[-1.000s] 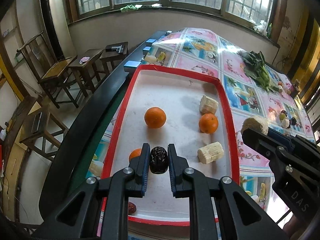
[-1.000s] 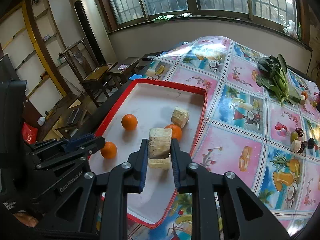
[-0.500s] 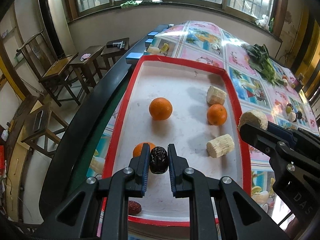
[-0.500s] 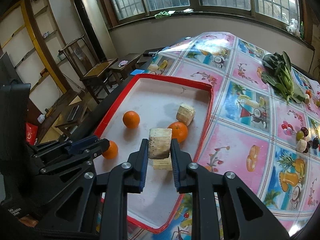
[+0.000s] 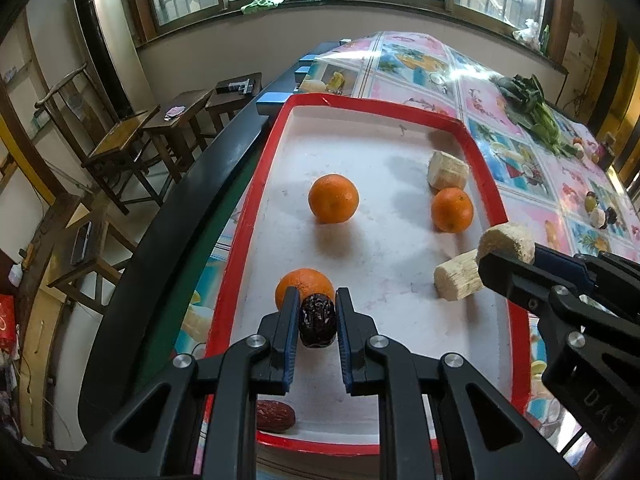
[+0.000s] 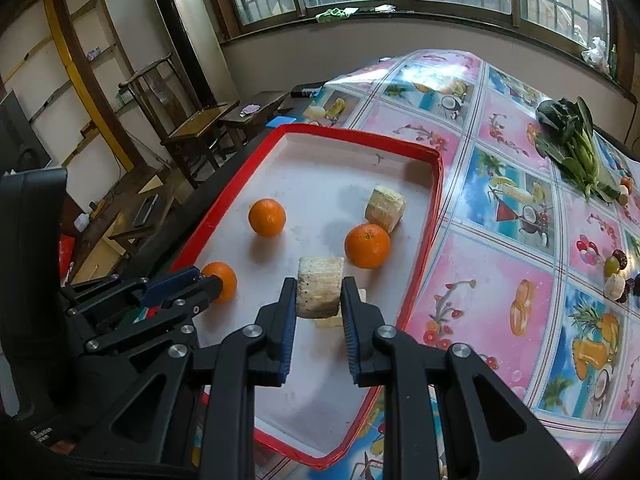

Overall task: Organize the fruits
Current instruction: 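Lower the date in the left gripper toward the tray floor while right gripper lowers the cylinder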

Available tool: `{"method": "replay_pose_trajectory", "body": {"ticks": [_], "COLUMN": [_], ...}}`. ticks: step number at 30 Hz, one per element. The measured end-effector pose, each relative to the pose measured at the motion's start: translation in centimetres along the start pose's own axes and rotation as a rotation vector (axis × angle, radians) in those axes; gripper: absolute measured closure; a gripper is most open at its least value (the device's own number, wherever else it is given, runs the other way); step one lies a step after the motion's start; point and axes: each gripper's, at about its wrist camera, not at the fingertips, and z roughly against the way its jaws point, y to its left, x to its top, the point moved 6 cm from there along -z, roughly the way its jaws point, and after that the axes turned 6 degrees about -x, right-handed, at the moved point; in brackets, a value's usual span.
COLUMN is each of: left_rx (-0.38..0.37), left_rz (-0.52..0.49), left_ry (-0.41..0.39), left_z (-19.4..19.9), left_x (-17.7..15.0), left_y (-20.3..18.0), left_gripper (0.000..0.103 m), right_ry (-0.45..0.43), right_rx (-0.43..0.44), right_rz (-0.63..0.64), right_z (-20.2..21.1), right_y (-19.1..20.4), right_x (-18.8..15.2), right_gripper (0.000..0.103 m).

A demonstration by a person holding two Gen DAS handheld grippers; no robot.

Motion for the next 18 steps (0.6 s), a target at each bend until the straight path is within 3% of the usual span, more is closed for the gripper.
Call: {"method": "replay_pose_trajectory", "body": {"ticks": [18], "left_rx": [0.011], "left_rz": [-0.039], "left_ry": [-0.022], "left_z": [-0.2], "left_x": [0.4], "left_y": [-0.3], "left_gripper": [0.087], "right_ry": [0.045], "right_rx": [-0.020], "right_rz": [0.018], "right_z": [-1.7], "right_y": [0.4], "right_x": [-1.2], "right_gripper": [0.079]}}
